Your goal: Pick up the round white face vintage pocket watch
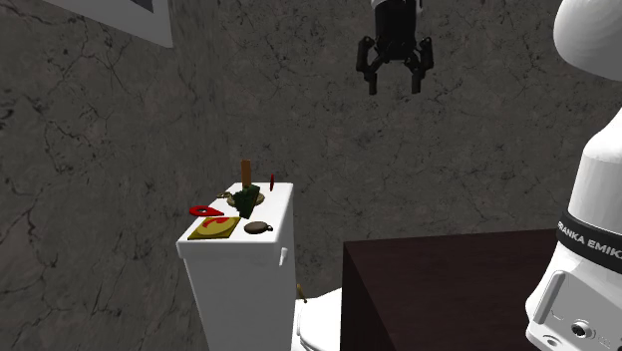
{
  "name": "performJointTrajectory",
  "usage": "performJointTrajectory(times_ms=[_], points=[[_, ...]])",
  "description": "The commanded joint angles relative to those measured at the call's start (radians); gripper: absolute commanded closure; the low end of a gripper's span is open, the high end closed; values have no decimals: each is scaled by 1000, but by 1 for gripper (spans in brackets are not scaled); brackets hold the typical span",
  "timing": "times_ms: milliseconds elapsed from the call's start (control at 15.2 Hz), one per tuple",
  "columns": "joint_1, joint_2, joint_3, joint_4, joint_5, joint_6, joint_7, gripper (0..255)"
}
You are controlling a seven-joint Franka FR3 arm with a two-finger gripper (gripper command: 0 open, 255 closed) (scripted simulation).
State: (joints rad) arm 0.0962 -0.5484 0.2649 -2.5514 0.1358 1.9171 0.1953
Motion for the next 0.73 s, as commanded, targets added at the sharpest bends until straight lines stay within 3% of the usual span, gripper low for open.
performJointTrajectory(times_ms=[0, 330, 660], points=[[5, 67, 29, 2, 6, 72, 22, 0], [16, 241, 106, 32, -1, 228, 96, 0], [20, 437, 173, 96, -63, 366, 194, 0]])
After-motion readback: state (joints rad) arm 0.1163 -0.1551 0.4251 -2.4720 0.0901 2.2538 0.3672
